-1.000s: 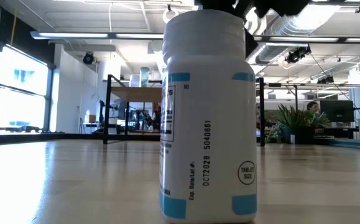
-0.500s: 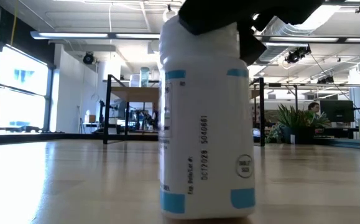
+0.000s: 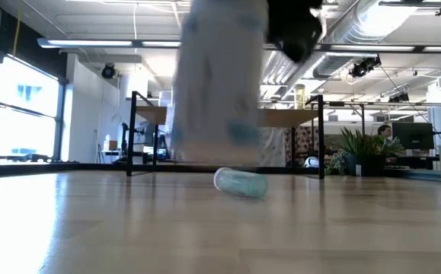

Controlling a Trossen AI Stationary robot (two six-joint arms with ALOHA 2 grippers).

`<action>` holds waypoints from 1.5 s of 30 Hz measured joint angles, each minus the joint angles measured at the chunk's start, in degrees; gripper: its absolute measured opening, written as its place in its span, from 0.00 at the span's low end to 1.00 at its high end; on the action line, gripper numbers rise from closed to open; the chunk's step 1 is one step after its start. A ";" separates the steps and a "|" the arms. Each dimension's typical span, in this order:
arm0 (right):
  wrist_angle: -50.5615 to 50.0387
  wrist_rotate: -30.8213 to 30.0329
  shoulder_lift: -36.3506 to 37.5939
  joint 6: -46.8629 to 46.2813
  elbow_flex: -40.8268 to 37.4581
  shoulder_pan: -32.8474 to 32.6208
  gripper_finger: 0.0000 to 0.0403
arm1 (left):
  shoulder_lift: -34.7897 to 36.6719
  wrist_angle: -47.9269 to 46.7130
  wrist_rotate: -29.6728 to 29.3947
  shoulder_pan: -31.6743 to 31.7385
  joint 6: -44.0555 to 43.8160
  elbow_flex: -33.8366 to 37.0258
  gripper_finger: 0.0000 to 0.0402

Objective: Pick and place medicine bottles onto shelf by color
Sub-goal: Put the right white medicine bottle on the shelf

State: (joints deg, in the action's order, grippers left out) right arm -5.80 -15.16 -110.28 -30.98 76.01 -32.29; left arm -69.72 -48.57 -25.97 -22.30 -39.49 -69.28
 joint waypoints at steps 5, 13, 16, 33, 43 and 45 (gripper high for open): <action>-2.45 -6.44 4.71 1.04 0.00 2.02 0.40 | 1.35 -0.03 0.01 2.60 2.99 0.00 0.42; -7.24 -11.78 12.52 8.46 0.00 9.26 0.41 | 1.53 0.45 0.01 7.99 8.40 0.00 0.42; -8.97 -11.85 15.88 10.79 0.00 13.34 0.40 | 1.53 0.47 0.01 10.02 9.39 0.00 0.42; -13.25 -18.46 31.41 19.15 0.00 41.23 0.41 | 1.51 5.45 -0.21 21.82 16.00 0.04 0.42; -17.77 -15.72 31.89 7.64 0.00 51.93 0.41 | 1.49 6.66 -2.90 28.15 16.27 0.04 0.42; -20.04 -15.96 31.87 5.58 0.00 53.03 0.41 | 1.49 6.66 -4.28 29.04 16.30 0.04 0.42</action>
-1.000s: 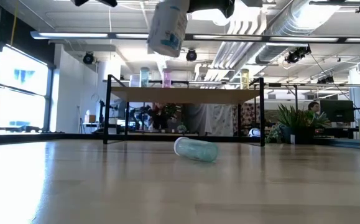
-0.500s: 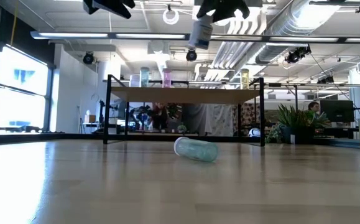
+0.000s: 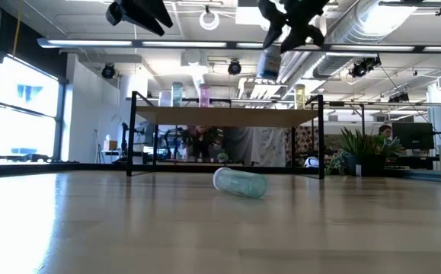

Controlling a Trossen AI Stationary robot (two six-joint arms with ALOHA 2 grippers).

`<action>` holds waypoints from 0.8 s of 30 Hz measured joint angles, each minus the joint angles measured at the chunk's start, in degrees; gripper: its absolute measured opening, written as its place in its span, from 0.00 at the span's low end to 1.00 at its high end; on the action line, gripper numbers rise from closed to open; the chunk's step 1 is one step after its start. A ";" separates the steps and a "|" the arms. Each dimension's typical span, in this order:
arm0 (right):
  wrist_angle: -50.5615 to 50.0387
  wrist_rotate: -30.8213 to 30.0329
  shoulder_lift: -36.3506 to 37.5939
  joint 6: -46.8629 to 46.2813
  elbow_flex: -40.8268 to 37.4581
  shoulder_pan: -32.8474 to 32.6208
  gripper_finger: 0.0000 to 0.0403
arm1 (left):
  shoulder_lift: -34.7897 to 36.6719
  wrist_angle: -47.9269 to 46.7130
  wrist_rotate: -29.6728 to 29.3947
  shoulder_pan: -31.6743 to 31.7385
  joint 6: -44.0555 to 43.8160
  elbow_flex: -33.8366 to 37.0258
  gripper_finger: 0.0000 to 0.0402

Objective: Pick and place medicine bottles onto shelf by color
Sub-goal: Put the right white medicine bottle on the shelf

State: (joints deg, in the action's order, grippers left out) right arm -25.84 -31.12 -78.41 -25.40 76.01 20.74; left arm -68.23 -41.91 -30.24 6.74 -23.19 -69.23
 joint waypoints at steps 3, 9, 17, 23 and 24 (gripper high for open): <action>-3.41 -0.42 -0.30 -3.28 0.00 1.65 0.41 | 0.00 0.00 -1.46 1.14 0.69 0.00 0.42; -5.49 0.20 -3.97 -4.32 0.00 4.73 0.41 | -0.02 0.12 -2.14 3.15 1.89 0.04 0.42; -6.98 3.83 -7.54 -4.61 0.00 8.74 0.41 | -0.02 0.10 -1.96 4.38 1.94 0.04 0.42; -7.40 8.79 -9.07 -5.90 0.00 11.78 0.41 | -0.02 0.04 -1.86 4.39 1.84 0.04 0.42; -7.33 9.44 -9.18 -5.85 0.07 12.18 0.41 | -0.02 0.04 -1.59 4.39 1.82 0.04 0.42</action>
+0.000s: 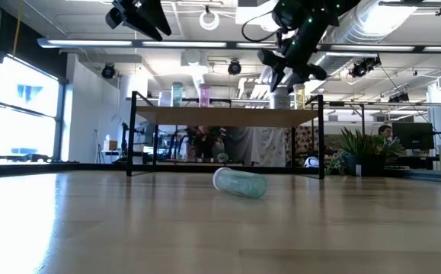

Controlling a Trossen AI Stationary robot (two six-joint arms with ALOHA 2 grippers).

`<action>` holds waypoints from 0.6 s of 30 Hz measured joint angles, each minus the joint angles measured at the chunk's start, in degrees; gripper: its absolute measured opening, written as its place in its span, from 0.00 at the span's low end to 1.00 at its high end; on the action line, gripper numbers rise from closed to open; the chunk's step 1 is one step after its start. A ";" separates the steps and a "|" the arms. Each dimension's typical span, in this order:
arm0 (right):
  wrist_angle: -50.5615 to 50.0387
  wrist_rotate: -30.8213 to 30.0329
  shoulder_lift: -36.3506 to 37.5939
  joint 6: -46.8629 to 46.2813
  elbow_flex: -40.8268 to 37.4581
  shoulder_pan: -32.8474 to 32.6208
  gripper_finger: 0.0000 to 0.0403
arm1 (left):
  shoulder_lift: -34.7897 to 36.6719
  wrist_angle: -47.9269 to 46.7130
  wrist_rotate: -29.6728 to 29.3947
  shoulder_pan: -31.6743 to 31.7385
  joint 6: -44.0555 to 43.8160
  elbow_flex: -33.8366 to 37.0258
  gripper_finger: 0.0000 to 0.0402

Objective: Pick and place medicine bottles onto shelf by color
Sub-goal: Put the right white medicine bottle on the shelf

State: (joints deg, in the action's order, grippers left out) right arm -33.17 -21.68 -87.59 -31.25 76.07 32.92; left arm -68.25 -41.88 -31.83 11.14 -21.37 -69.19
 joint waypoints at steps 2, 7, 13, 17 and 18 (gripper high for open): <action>0.02 0.68 -0.07 0.08 0.02 0.38 0.41 | 0.00 -0.01 0.62 0.00 -0.02 0.00 0.42; 0.25 0.79 -0.11 2.94 0.02 0.46 0.41 | 0.00 -0.05 1.26 0.00 0.14 0.00 0.42; -0.07 0.87 -0.14 3.23 0.02 0.46 0.51 | 0.00 -0.06 4.06 0.00 2.54 0.00 0.46; -0.48 0.97 0.17 3.24 -0.02 0.46 0.58 | 0.00 -0.42 4.87 0.00 1.88 0.00 0.51; -0.41 0.97 0.36 3.24 -0.02 0.46 0.58 | 0.00 -0.44 4.89 0.00 1.17 0.00 0.53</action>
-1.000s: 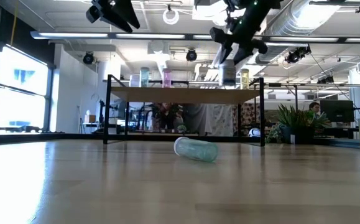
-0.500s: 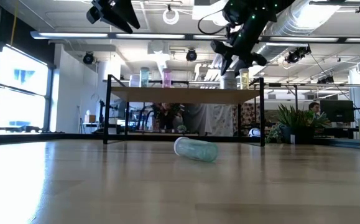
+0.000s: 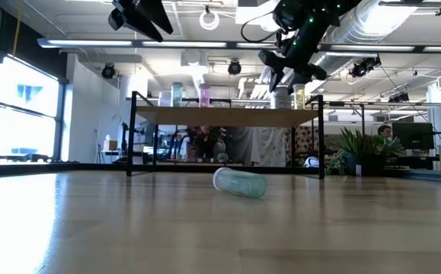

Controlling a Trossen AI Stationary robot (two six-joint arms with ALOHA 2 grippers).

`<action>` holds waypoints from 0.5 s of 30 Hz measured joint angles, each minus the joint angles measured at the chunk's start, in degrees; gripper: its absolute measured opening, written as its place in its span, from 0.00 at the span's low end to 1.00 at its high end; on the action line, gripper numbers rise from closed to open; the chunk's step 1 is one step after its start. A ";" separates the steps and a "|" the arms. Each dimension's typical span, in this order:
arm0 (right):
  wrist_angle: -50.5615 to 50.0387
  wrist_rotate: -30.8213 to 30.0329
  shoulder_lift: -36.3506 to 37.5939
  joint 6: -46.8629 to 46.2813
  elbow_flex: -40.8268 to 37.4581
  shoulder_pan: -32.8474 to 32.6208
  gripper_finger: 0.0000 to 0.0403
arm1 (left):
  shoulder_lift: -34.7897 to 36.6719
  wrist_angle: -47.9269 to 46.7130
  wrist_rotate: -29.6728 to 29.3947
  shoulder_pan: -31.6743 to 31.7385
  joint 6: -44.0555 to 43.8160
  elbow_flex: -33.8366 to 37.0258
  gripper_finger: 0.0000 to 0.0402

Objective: Pick and place medicine bottles onto shelf by color
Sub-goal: Put the right white medicine bottle on the shelf, then put the white medicine bottle on the shelf

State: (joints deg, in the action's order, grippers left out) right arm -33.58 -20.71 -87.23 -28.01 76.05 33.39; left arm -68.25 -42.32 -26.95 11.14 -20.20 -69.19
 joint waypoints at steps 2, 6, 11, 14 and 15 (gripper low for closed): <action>0.02 -0.14 0.54 0.17 0.00 0.00 0.59 | 0.00 -0.01 1.04 0.00 -1.05 0.00 0.55; 0.27 -0.22 1.88 1.03 0.00 0.00 0.59 | 0.00 -0.03 6.49 0.00 -1.23 0.00 0.57; 0.31 -0.18 4.15 1.23 -0.02 -0.28 0.60 | 0.00 -1.72 6.78 -1.97 -1.23 0.00 0.57; 0.26 -0.14 5.26 1.23 -0.02 -0.83 0.60 | 0.00 -3.98 4.92 -4.69 -2.03 0.00 0.57; 0.33 -0.15 5.63 1.05 -0.02 -1.09 0.60 | 0.00 -4.67 4.35 -5.77 -2.59 0.00 0.57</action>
State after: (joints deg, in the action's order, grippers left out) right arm -33.25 -20.86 -81.60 -26.96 76.03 32.29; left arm -68.25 -46.99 -22.60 5.37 -22.79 -69.19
